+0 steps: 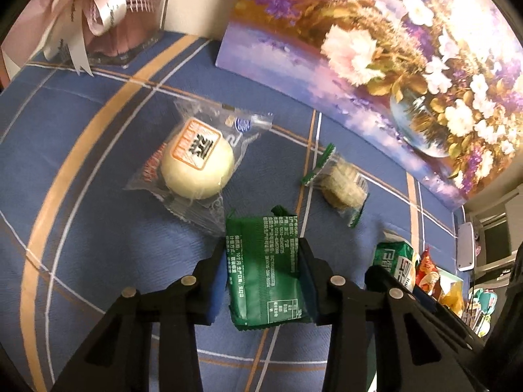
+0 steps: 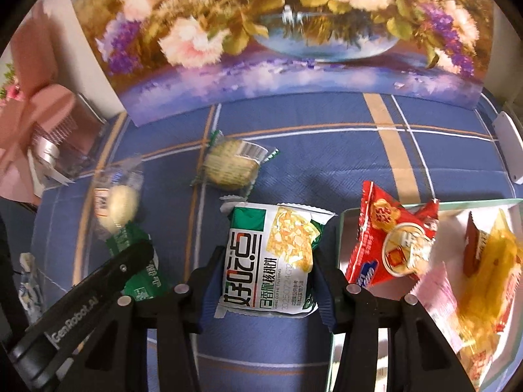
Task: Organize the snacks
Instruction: 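Grasp the white-green biscuit packet with the right tool while the left tool grasps the green packet, then carry both packets into the white tray and open both tools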
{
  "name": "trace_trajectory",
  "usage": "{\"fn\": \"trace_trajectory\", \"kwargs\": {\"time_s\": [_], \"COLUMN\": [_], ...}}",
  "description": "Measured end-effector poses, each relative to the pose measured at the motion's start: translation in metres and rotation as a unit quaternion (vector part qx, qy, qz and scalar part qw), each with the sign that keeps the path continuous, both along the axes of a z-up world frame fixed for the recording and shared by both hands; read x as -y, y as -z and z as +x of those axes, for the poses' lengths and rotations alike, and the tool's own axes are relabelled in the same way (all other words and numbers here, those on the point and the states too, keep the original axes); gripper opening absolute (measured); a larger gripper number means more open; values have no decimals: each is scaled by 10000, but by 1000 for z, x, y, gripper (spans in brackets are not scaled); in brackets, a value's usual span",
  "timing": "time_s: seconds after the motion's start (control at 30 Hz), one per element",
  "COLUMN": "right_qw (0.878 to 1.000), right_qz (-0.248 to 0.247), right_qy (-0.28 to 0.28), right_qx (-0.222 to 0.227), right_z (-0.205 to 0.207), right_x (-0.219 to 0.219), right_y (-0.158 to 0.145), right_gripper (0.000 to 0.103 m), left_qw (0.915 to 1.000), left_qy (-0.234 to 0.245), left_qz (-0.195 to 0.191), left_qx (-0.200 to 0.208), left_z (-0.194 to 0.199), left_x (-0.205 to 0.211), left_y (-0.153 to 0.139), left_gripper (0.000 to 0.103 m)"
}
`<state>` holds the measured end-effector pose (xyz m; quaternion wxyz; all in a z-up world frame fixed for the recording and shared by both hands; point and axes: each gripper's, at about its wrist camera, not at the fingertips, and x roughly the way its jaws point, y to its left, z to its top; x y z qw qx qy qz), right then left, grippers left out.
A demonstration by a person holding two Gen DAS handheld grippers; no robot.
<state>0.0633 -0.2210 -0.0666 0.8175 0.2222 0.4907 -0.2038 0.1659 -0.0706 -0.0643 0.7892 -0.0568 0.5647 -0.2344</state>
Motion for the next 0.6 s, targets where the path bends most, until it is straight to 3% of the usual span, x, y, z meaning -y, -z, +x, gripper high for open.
{"fn": "trace_trajectory", "kwargs": {"time_s": [0.3, 0.6], "right_qw": [9997, 9992], "right_qz": [5, 4], "right_qy": [96, 162], "right_qx": [217, 378], "right_z": [-23, -58], "right_x": [-16, -26], "right_y": [-50, -75], "right_gripper": [52, 52], "left_qw": [9994, 9979], "left_qy": [-82, -61], "left_qz": [-7, -47], "left_qx": [323, 645], "left_z": [-14, -37], "left_x": [-23, -41], "left_y": [-42, -78], "left_gripper": [41, 41]}}
